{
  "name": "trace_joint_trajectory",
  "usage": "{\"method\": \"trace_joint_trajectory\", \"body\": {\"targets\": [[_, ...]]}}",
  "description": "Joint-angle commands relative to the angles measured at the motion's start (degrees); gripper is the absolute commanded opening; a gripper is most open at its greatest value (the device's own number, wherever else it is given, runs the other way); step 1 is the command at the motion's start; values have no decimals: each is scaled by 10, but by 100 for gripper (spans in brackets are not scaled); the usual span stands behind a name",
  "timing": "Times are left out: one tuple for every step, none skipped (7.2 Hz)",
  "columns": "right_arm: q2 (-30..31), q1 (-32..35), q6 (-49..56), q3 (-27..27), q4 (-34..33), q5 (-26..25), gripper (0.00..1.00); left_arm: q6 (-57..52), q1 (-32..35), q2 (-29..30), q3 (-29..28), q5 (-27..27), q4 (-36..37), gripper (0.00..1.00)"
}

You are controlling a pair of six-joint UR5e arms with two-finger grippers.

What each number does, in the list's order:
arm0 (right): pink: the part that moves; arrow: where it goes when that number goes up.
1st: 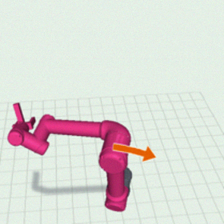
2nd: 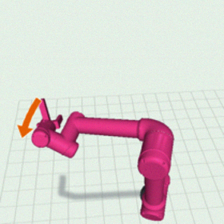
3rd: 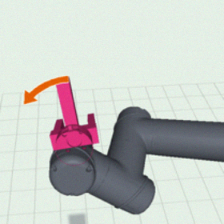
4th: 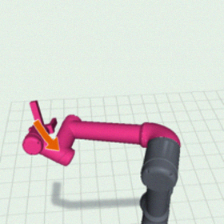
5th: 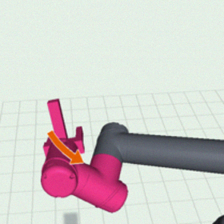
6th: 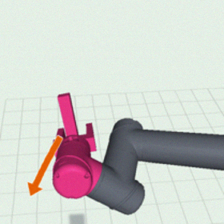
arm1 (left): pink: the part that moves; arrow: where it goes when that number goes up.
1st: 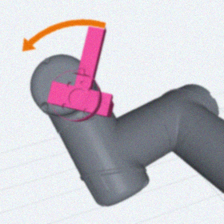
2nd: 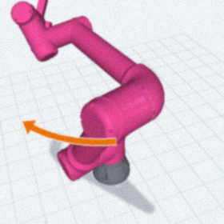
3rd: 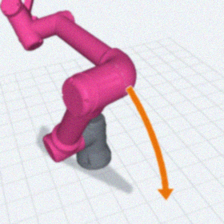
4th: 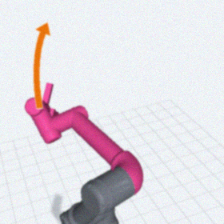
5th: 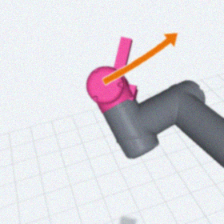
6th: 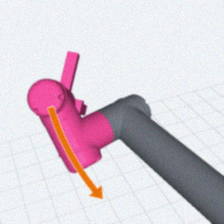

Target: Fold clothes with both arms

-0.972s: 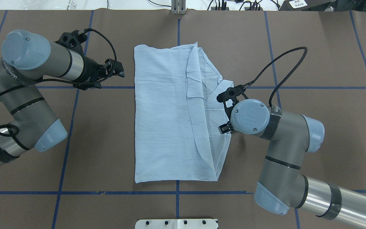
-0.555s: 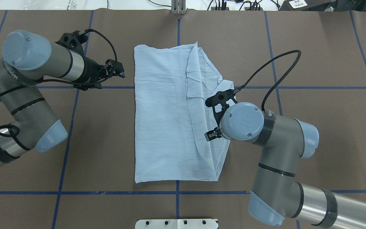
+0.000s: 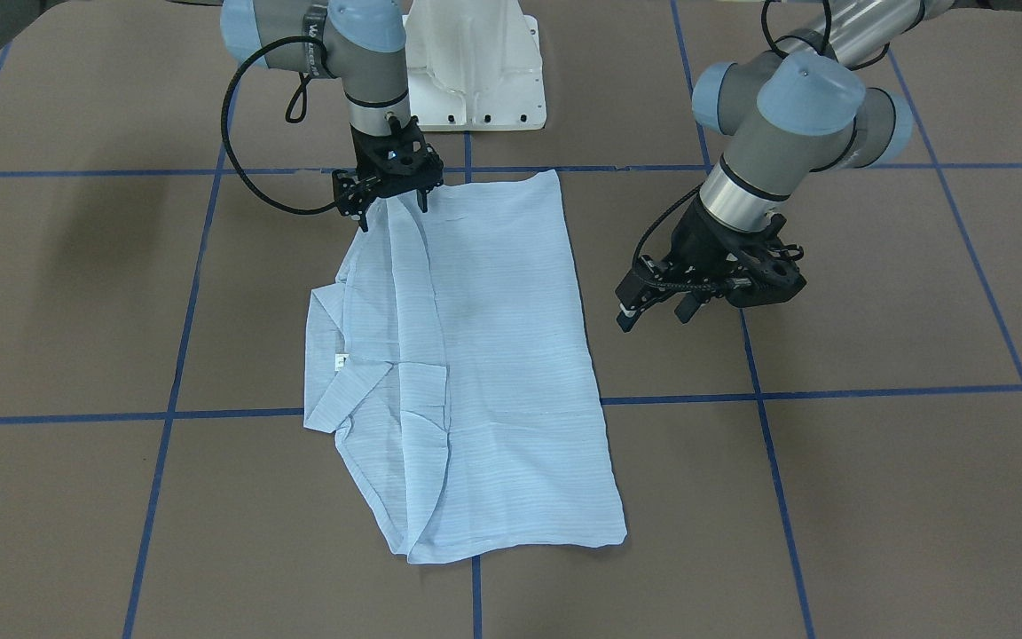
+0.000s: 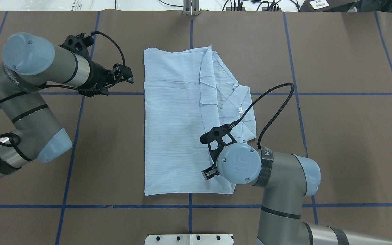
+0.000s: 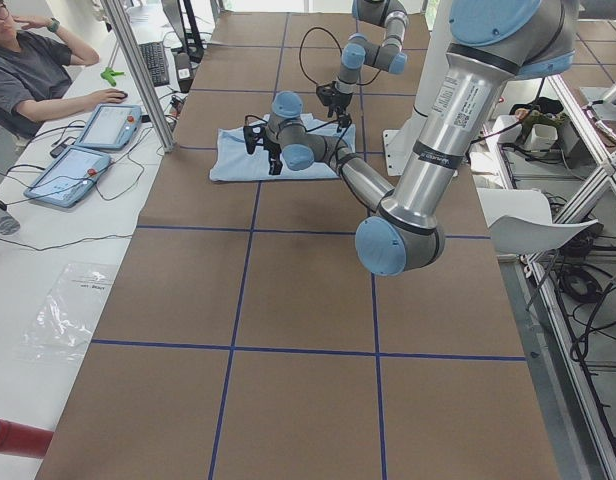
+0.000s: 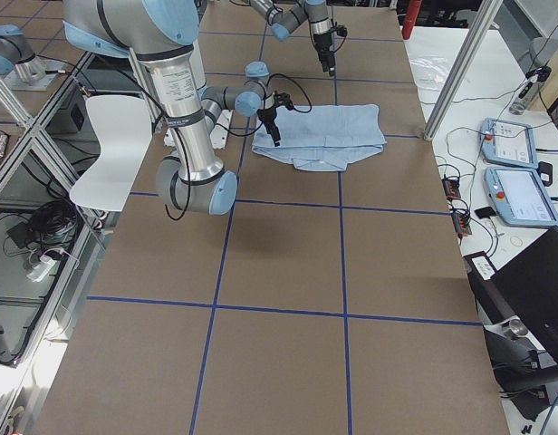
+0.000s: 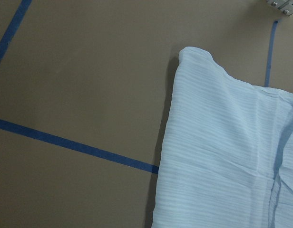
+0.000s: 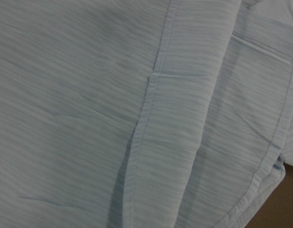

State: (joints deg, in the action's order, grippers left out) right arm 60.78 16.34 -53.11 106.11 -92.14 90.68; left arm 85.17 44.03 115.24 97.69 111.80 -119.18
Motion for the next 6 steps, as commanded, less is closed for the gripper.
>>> {"method": "trace_joint_trajectory", "body": {"targets": [[2,-3,4,-11,-1,-2,100,1,0,1,0,1,0,100],[2,-3,6,-22,2,-2,100,1,0,1,1,1,0,100],[4,-3,7,-30,2,-2,100,2,0,1,2,1,1,100],[8,11,10,-29,1,1,100,1,0,1,2,1,1,100],[14,45,16,-23,-1,14,100,2,0,1,2,1,2,100],[40,63,26,-21,1,17,100,3,0,2,3,1,2,100]]}}
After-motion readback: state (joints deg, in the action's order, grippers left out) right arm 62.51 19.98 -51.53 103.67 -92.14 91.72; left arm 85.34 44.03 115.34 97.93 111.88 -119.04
